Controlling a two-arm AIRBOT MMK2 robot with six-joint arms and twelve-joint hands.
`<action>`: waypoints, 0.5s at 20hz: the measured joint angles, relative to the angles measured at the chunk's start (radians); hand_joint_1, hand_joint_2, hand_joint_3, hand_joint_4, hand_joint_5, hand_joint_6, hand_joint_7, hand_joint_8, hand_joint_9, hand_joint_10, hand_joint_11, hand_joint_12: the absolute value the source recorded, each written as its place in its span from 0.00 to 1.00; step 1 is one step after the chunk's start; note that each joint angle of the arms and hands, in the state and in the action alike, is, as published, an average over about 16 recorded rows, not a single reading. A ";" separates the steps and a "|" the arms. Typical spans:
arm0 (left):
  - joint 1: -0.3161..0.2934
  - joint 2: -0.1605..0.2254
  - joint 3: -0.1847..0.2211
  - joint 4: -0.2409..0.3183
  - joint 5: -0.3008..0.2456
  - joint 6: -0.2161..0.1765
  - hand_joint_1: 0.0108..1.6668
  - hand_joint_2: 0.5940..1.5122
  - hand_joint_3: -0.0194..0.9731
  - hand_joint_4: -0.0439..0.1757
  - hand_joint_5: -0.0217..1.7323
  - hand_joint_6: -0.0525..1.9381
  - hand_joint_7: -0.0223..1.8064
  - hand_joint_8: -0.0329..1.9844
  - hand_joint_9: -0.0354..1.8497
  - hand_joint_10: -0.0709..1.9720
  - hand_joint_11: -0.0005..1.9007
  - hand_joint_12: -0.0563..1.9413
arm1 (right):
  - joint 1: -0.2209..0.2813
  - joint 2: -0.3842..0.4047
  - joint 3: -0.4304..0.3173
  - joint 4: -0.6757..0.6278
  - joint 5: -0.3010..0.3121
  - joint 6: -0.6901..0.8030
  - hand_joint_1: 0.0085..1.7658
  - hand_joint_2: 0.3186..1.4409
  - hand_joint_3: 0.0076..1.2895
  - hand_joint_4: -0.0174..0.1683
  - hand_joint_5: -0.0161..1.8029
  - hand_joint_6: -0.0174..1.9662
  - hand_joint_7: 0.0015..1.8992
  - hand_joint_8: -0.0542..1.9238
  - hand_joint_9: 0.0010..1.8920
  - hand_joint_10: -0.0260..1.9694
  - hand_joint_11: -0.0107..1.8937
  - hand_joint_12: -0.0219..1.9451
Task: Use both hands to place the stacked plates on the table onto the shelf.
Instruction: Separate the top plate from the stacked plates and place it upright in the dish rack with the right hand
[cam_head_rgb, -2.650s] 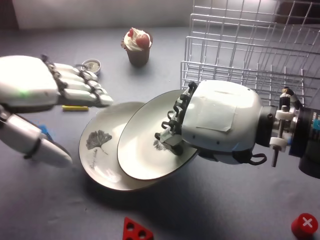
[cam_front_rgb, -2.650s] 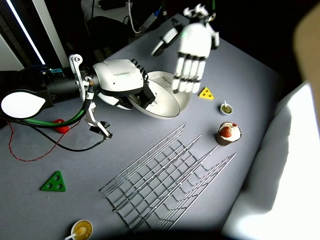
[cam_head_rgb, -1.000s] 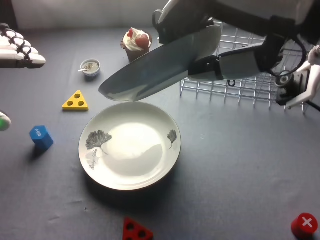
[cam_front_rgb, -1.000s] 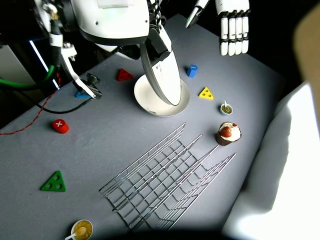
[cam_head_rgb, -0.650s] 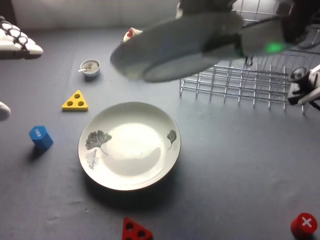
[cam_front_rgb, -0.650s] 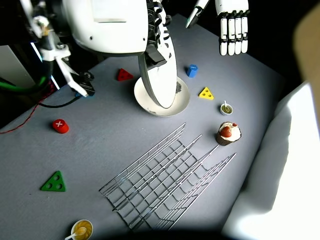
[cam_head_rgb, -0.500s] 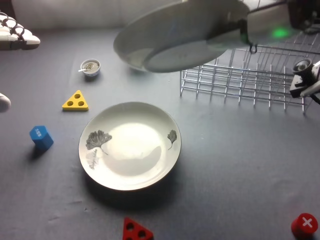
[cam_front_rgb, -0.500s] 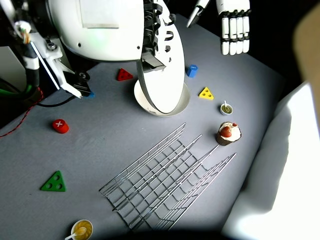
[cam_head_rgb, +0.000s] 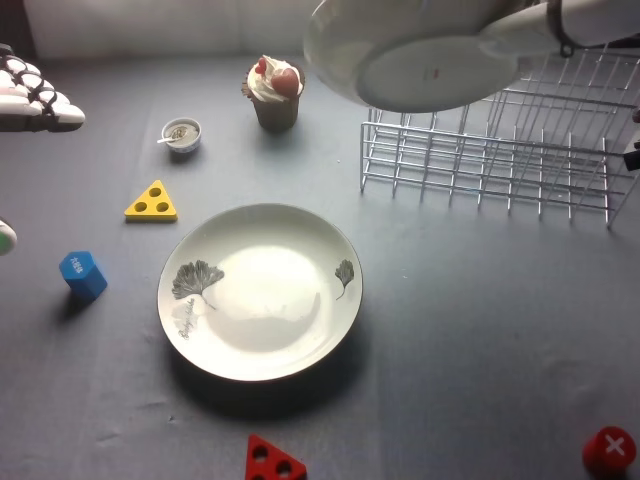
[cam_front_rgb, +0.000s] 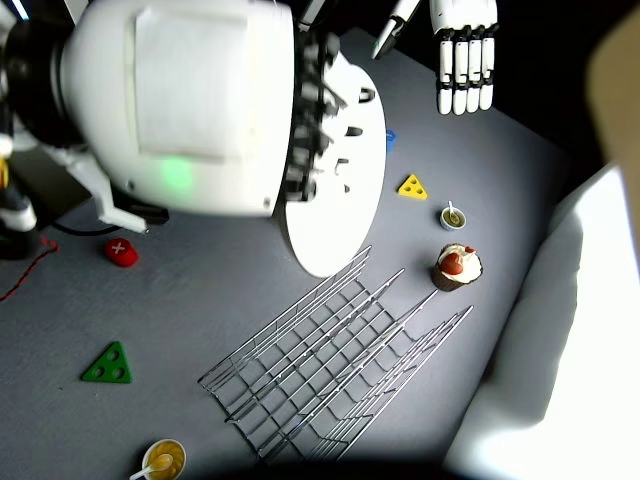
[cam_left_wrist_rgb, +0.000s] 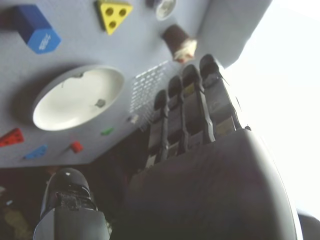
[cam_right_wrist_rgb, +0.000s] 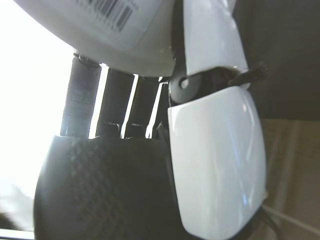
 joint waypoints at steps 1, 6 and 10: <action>0.000 -0.001 0.001 0.001 0.000 0.000 0.01 0.42 0.01 0.20 0.09 0.03 0.12 0.02 0.12 0.04 0.09 0.03 | 0.001 0.002 0.008 0.004 -0.006 0.010 0.84 0.54 0.00 0.05 0.54 0.42 0.62 0.23 0.65 0.27 0.54 0.68; -0.003 -0.002 0.001 0.000 0.000 0.000 0.01 0.42 0.01 0.20 0.09 0.03 0.12 0.02 0.12 0.04 0.09 0.03 | 0.005 0.007 0.044 0.023 -0.027 0.043 0.85 0.54 0.00 0.05 0.54 0.42 0.64 0.20 0.65 0.26 0.54 0.68; -0.006 -0.003 -0.001 -0.001 0.000 0.000 0.01 0.42 0.01 0.20 0.09 0.03 0.12 0.02 0.12 0.04 0.09 0.03 | 0.007 0.009 0.067 0.025 -0.035 0.061 0.85 0.55 0.00 0.05 0.54 0.42 0.65 0.18 0.66 0.25 0.54 0.66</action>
